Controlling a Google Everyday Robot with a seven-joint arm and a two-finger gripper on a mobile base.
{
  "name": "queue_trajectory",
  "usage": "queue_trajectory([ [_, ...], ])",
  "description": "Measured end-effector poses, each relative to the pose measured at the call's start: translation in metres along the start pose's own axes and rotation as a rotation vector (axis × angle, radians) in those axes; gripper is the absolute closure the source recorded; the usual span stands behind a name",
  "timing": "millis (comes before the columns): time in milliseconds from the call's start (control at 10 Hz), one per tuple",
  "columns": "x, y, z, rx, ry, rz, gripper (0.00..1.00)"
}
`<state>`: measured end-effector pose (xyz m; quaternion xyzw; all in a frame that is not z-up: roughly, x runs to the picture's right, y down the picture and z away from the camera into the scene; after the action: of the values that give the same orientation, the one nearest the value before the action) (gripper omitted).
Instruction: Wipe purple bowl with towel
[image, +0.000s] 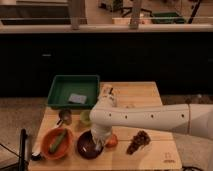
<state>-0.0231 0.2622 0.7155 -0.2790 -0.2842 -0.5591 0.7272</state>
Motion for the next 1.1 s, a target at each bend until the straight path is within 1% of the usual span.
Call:
queue_trajectory([
  [200,0.016,-0.015,-0.001,0.007,0.013,-0.012,1.00],
  [400,0.021,-0.038,-0.001,0.013,0.022,-0.049,1.00],
  [600,0.015,-0.067,-0.002,0.017,0.029,-0.119,1.00],
  [700,0.011,-0.076,-0.005,0.020,0.032,-0.156,1.00],
  [900,-0.004,-0.083,-0.009,0.027,0.034,-0.218,1.00],
  [1100,-0.024,-0.083,-0.015,0.037,0.034,-0.258,1.00],
])
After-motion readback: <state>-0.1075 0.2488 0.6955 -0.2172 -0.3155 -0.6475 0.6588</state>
